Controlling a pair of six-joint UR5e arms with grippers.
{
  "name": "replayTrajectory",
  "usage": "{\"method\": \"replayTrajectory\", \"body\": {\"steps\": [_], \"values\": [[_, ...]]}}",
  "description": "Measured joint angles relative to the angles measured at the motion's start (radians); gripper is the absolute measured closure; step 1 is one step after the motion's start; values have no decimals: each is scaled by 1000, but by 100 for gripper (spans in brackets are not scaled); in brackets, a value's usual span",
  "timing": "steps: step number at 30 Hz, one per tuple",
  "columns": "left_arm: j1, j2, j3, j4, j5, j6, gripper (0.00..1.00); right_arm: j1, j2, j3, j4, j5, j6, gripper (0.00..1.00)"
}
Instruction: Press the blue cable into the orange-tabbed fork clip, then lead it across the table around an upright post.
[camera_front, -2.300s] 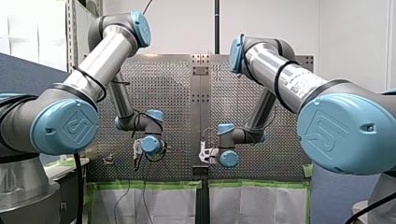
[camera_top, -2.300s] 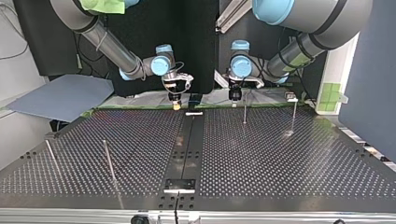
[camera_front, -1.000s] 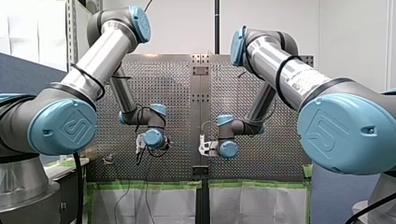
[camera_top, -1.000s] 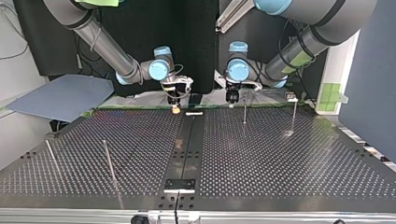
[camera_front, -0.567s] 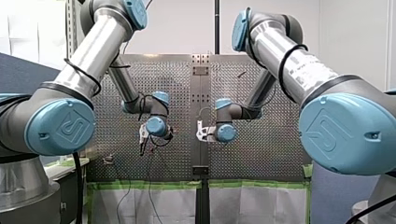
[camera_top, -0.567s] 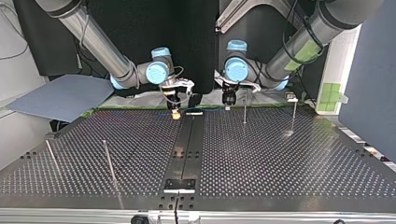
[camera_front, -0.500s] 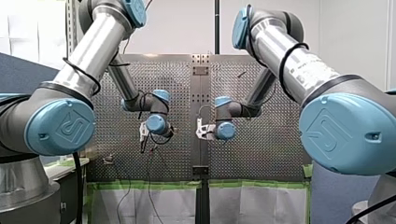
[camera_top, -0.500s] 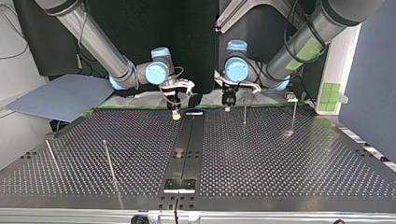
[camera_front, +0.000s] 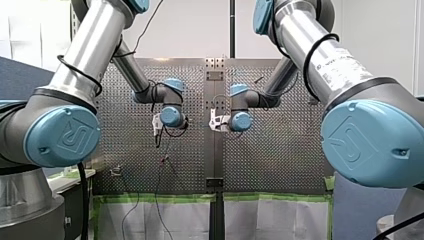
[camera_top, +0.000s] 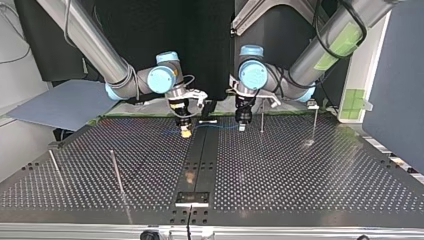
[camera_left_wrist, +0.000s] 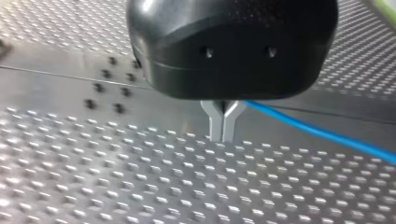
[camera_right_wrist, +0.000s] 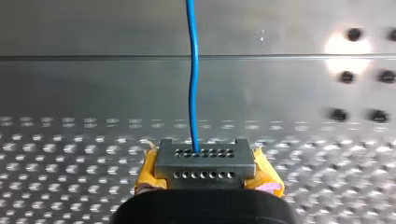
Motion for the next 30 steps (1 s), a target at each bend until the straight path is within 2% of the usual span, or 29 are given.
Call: {"method": "replayTrajectory", "body": {"steps": [4,12,17,30], "values": [[-11,35,27,-31,-14,3,100,0,-34,0,2,-1,1,100],[-23,99,52,-51,-31,-16,100,-6,-98,-1,10,-2,11,100],[-25,135,85,-83,-32,-19,100,-11,-140,-13,33,-2,16,100],[-32,147,151,-129,-32,-20,100,-13,-237,-39,77,-1,15,100]]}}
